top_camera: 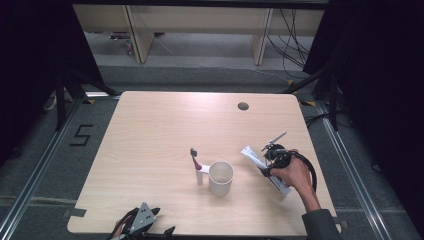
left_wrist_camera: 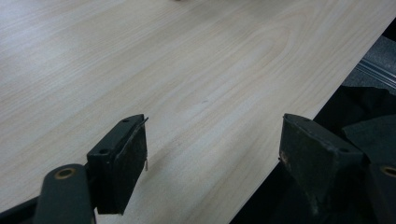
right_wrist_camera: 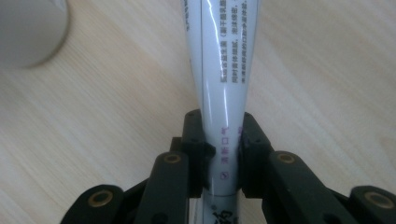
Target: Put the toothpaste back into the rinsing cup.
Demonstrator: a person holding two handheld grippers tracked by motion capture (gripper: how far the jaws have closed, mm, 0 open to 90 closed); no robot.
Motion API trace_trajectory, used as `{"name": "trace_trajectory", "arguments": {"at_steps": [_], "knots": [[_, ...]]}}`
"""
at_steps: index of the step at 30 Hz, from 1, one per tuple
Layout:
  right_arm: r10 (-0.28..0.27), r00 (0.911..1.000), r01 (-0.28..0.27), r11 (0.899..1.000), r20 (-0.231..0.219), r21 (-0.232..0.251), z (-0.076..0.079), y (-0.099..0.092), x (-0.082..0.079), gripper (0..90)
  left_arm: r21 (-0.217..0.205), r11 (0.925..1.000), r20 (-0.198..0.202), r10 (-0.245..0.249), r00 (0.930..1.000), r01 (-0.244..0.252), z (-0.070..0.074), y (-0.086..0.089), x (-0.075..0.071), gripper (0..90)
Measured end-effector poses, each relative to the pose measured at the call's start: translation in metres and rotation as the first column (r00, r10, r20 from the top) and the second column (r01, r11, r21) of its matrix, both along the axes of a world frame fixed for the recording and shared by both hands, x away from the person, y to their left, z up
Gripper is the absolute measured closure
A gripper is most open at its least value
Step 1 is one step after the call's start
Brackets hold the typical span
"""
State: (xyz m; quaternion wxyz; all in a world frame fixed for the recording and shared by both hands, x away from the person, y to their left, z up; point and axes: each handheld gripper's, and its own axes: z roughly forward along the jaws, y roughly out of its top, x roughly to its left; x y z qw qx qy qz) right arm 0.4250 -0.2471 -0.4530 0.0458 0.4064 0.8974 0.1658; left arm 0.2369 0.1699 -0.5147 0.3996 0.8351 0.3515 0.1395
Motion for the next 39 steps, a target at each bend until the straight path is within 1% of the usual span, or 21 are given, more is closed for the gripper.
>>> {"name": "trace_trajectory", "arguments": {"at_steps": [6, 10, 12, 13, 15, 16, 18, 21, 22, 24, 25, 27, 29, 30, 31, 32, 33, 34, 37, 38, 39], "knots": [[-0.049, 0.9961, 0.040, 0.992, 0.073, 0.119, 0.017, -0.005, -0.009, 76.6, -0.001, 1.0000, -0.002, 0.000, 1.0000, 0.000, 0.000, 0.000, 0.000, 23.0], [-0.046, 0.9892, 0.021, 0.983, 0.139, 0.182, 0.025, -0.005, -0.016, 76.6, 0.003, 1.0000, -0.003, 0.000, 1.0000, 0.000, -0.001, 0.000, 0.000, 23.0], [-0.046, 0.9828, 0.001, 0.970, 0.179, 0.244, 0.026, -0.006, -0.018, 76.6, 0.002, 1.0000, -0.004, 0.000, 1.0000, 0.000, -0.001, 0.000, 0.000, 23.0], [-0.021, 0.9787, -0.030, 0.970, 0.204, 0.241, 0.027, -0.007, -0.017, 76.6, 0.003, 1.0000, -0.004, 0.000, 1.0000, 0.000, -0.001, 0.000, 0.001, 23.0], [-0.031, 0.9707, -0.042, 0.955, 0.238, 0.294, 0.031, -0.006, -0.020, 76.6, 0.002, 1.0000, -0.004, 0.000, 1.0000, 0.000, -0.001, 0.000, 0.001, 23.0], [-0.049, 0.9759, -0.020, 0.951, 0.213, 0.310, 0.033, -0.005, -0.022, 76.6, 0.005, 1.0000, -0.004, -0.002, 1.0000, 0.002, -0.001, 0.000, 0.001, 23.0], [-0.046, 0.9705, -0.043, 0.934, 0.237, 0.356, 0.035, -0.004, -0.025, 76.6, 0.004, 1.0000, -0.004, 0.000, 1.0000, 0.000, -0.001, 0.000, 0.001, 23.0], [-0.037, 0.9567, -0.085, 0.913, 0.289, 0.398, 0.039, -0.002, -0.028, 76.6, 0.004, 1.0000, -0.005, -0.001, 1.0000, 0.001, -0.001, 0.000, 0.000, 23.0], [-0.022, 0.9448, -0.119, 0.907, 0.327, 0.404, 0.039, -0.002, -0.028, 76.6, 0.011, 0.9999, -0.002, -0.002, 1.0000, 0.002, -0.001, 0.000, 0.001, 23.0], [-0.028, 0.9427, -0.135, 0.880, 0.333, 0.455, 0.040, 0.001, -0.031, 76.6, 0.015, 0.9999, -0.002, -0.005, 1.0000, 0.005, -0.001, 0.000, 0.001, 23.0], [-0.032, 0.9376, -0.140, 0.876, 0.346, 0.462, 0.041, 0.002, -0.032, 76.6, 0.016, 0.9999, -0.001, -0.004, 1.0000, 0.004, -0.001, 0.000, 0.001, 23.0], [-0.035, 0.9388, -0.145, 0.863, 0.343, 0.485, 0.044, 0.008, -0.037, 76.5, 0.006, 1.0000, -0.004, -0.003, 1.0000, 0.003, -0.001, 0.000, 0.000, 23.0], [-0.010, 0.9319, -0.177, 0.859, 0.363, 0.481, 0.046, 0.011, -0.039, 76.5, 0.008, 1.0000, -0.003, -0.002, 1.0000, 0.002, -0.001, 0.000, 0.001, 23.0], [-0.018, 0.9361, -0.170, 0.852, 0.351, 0.495, 0.047, 0.013, -0.041, 76.5, 0.006, 1.0000, -0.003, -0.002, 1.0000, 0.002, -0.001, 0.000, 0.000, 23.0], [-0.015, 0.9242, -0.196, 0.839, 0.382, 0.508, 0.047, 0.016, -0.040, 76.6, 0.004, 1.0000, -0.003, -0.002, 1.0000, 0.002, -0.001, 0.000, 0.000, 23.0], [-0.010, 0.9234, -0.204, 0.834, 0.384, 0.512, 0.048, 0.016, -0.041, 76.6, 0.005, 1.0000, -0.002, -0.003, 1.0000, 0.003, -0.001, 0.000, 0.000, 23.0], [-0.014, 0.9311, -0.198, 0.820, 0.365, 0.537, 0.050, 0.018, -0.043, 76.6, 0.005, 1.0000, -0.003, -0.003, 1.0000, 0.003, -0.001, 0.000, 0.000, 23.0], [-0.008, 0.9241, -0.215, 0.817, 0.382, 0.535, 0.051, 0.020, -0.043, 76.6, 0.005, 1.0000, -0.003, -0.003, 1.0000, 0.003, -0.001, 0.000, 0.000, 22.9], [-0.014, 0.9214, -0.227, 0.792, 0.388, 0.567, 0.056, 0.027, -0.046, 76.5, 0.005, 1.0000, -0.002, -0.002, 1.0000, 0.002, -0.001, 0.000, 0.000, 23.0], [-0.014, 0.9096, -0.241, 0.796, 0.415, 0.556, 0.057, 0.028, -0.046, 76.6, 0.006, 1.0000, -0.001, 0.000, 1.0000, 0.000, 0.000, 0.000, 0.000, 23.0], [-0.017, 0.9073, -0.253, 0.777, 0.420, 0.577, 0.058, 0.031, -0.046, 76.6, 0.004, 1.0000, -0.001, -0.004, 1.0000, 0.004, -0.001, 0.000, 0.000, 23.0]]}}
